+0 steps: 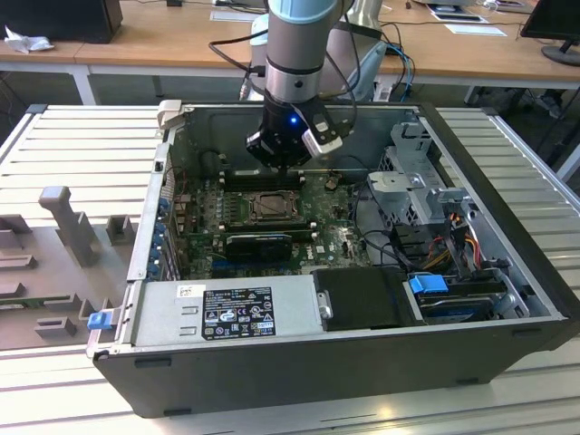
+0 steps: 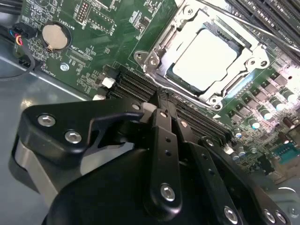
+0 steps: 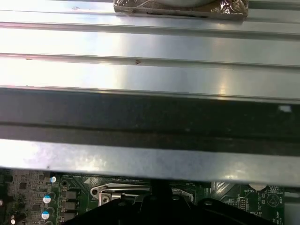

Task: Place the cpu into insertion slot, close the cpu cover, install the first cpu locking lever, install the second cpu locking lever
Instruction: 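Install the first cpu locking lever, then install the second cpu locking lever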

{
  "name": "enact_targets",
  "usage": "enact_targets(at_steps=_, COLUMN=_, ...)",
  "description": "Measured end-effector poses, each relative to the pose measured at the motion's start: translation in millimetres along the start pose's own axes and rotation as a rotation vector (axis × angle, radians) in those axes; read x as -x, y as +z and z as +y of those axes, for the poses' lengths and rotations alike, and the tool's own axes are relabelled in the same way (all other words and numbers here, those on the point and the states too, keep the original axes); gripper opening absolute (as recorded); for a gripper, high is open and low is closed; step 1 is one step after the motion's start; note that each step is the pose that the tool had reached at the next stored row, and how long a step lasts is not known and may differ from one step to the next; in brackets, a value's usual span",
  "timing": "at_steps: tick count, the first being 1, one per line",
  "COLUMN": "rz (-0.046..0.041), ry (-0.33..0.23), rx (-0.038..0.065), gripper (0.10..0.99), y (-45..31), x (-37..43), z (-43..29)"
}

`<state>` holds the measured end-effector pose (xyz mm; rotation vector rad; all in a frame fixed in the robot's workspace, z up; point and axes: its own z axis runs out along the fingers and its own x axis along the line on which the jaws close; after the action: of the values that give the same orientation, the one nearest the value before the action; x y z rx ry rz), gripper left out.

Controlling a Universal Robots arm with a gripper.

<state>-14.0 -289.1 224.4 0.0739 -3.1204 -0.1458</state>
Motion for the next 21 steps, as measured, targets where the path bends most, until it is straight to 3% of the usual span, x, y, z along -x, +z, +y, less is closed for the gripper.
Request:
enact_targets(at_steps=11, rz=0.0, ry=0.0, rx=0.0, gripper=0.106, y=-0.5, x=-0.3, z=-5.6)
enact_targets(at_steps=15, rz=0.0, ry=0.0, rx=0.0, gripper=0.106, y=-12.7, x=-0.5, z=-5.6)
enact_targets(at_steps=21, rz=-0.0001, ry=0.0, rx=-0.002, gripper=0.106, y=-21.6, x=-0.6, z=-5.0)
